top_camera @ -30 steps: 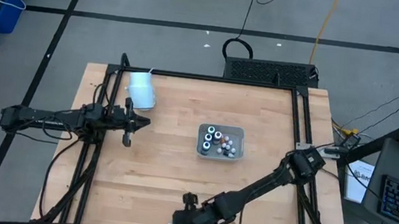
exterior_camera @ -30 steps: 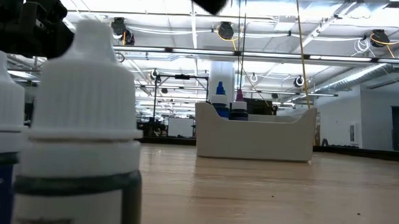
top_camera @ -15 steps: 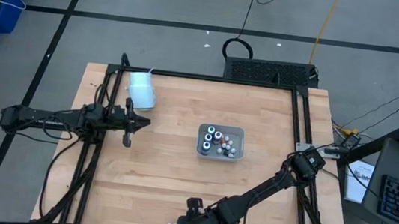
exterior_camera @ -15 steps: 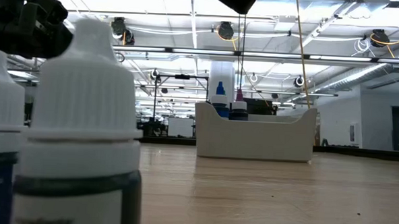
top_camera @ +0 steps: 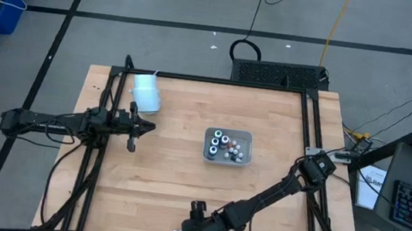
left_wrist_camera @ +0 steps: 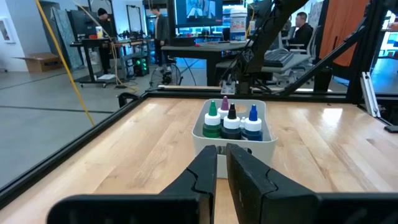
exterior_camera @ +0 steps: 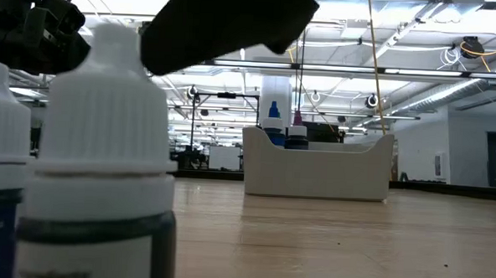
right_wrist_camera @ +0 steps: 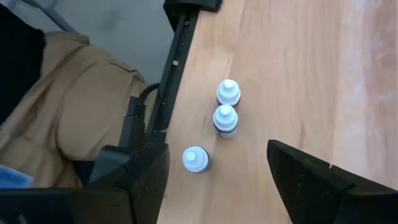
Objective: Pick & Place food coloring
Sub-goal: Put the bottom small blue food coloring bottle into the bin
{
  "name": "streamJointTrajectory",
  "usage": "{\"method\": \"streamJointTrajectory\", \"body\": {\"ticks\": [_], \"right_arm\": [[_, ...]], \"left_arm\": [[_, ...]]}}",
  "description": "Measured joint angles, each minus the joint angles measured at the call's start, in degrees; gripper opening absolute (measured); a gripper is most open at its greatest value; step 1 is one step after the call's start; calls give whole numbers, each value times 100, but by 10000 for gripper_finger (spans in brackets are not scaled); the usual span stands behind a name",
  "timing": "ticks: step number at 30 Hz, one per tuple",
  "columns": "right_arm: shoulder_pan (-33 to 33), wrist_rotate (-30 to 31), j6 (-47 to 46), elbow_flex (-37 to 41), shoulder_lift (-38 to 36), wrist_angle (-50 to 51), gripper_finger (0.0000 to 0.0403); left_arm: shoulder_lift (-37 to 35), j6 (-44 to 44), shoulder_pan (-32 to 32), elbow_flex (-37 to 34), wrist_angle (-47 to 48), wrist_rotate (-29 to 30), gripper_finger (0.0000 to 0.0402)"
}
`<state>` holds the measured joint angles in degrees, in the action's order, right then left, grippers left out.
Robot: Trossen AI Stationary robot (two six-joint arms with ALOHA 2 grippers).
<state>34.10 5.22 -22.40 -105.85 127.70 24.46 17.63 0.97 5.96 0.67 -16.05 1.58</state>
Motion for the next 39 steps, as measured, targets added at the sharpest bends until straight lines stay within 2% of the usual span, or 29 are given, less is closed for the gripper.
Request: {"method": "streamJointTrajectory", "body": {"ticks": [17, 26, 39], "right_arm": [[27, -86, -187, 900, -2, -1353, 261], [64, -67, -50, 956, 18, -1515, 260], [90, -86, 36, 958, 166, -1730, 234]], "left_arm": [[0, 4, 1, 0, -1, 2, 44], [0, 35, 1, 0, -3, 4, 44], [0, 31, 1, 0, -3, 9, 44]]}}
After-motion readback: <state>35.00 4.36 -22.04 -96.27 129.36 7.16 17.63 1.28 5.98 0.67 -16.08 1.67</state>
